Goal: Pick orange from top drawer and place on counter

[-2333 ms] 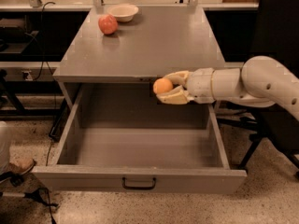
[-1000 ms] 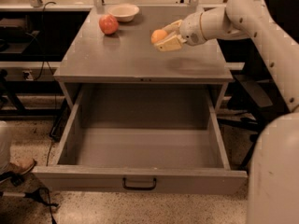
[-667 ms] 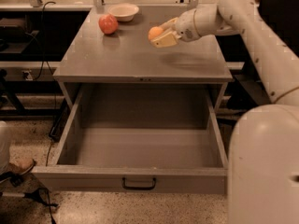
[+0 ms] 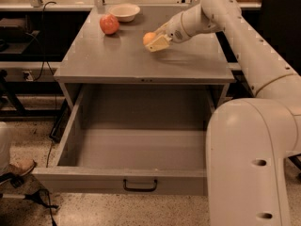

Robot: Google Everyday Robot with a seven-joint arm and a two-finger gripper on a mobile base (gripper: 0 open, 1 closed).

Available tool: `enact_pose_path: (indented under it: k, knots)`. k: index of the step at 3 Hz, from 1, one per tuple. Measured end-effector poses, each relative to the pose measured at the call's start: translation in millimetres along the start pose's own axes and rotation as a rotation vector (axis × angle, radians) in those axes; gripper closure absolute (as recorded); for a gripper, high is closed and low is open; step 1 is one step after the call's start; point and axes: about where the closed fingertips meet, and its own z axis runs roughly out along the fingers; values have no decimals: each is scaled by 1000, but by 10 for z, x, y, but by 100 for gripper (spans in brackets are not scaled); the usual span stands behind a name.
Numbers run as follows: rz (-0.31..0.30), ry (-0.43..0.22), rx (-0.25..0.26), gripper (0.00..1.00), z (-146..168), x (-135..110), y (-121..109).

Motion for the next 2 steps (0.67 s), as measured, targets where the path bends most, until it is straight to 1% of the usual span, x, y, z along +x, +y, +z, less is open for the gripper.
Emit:
enact_pose_path:
  k: [1, 2]
  knots:
    - [-2, 54, -13, 100, 72, 59, 18]
    - [3, 94, -35, 84, 88, 98, 51]
